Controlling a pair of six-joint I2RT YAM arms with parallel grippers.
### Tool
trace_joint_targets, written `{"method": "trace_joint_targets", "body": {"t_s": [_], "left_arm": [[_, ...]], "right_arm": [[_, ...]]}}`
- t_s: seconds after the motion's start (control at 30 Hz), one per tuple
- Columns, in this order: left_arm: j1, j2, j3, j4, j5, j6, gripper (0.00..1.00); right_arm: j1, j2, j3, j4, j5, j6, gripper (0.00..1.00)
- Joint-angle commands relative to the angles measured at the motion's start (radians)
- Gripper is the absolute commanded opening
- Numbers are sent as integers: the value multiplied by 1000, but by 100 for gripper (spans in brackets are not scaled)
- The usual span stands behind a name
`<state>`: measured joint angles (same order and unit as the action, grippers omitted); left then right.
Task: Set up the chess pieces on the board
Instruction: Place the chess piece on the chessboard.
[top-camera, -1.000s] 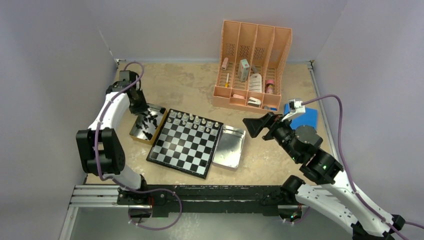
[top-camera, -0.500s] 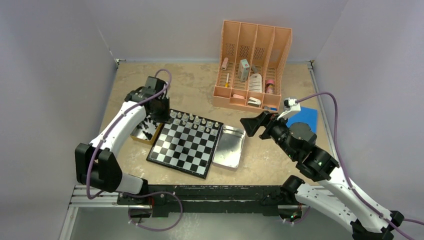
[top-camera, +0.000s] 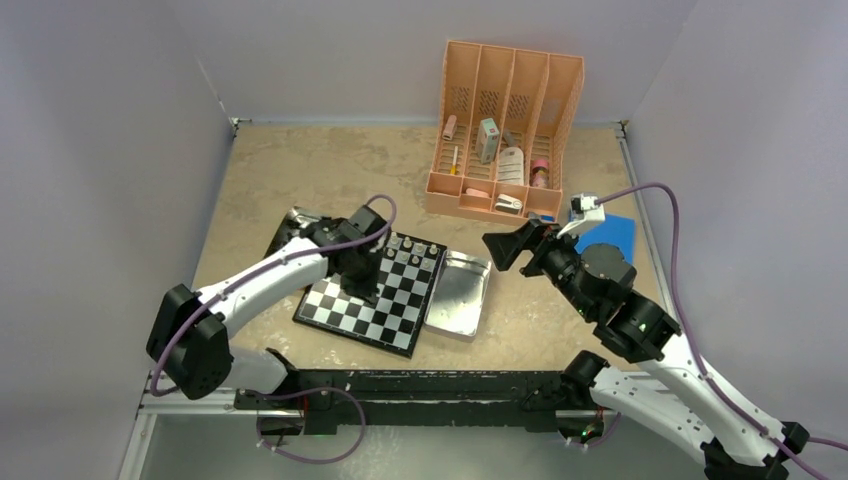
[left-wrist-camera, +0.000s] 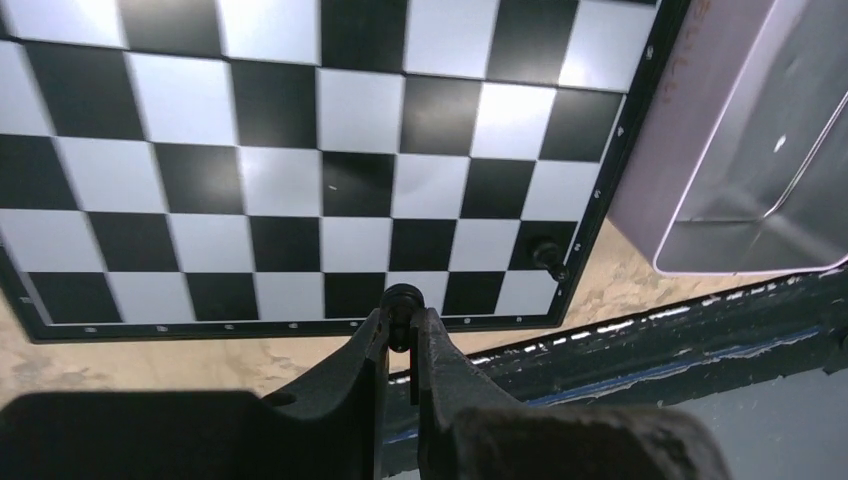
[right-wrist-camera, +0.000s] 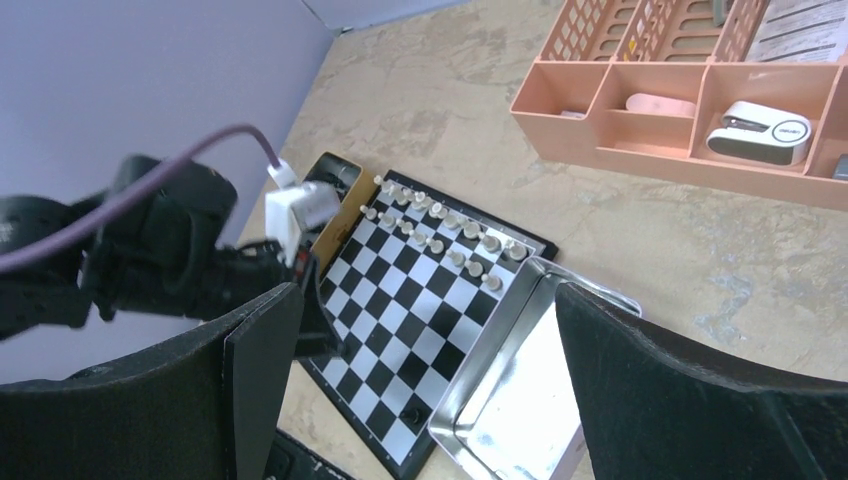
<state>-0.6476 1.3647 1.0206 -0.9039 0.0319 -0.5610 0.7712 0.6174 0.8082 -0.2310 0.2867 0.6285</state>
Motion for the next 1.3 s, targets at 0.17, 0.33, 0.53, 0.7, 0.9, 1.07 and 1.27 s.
{"method": "trace_joint_targets", "body": {"t_s": [0.17,0.33,0.53,0.7,0.9,1.07,1.27], "left_arm": [[-166,91,-44,86,-68,-135,11],[-206,110,-52,125,-62,-155,11],[-213,129,-79,158,-37,-161,11],[-218,133,-87,165,-36,-165,12],[-220,158,-90,200,2,-152,12],[-222,159,-101,188,-20,-162,13],[-225,163,-96,171,-30,-168,23]], "right_arm": [[-1,10,61,17,46,3,99],[-1,-7,47,25,58,11,99],[-1,-12,48,21,58,9,99],[-1,-20,44,16,58,17,99],[-1,-17,31,21,54,21,99],[-1,-10,20,33,52,24,99],[0,-12,16,33,47,25,99]]}}
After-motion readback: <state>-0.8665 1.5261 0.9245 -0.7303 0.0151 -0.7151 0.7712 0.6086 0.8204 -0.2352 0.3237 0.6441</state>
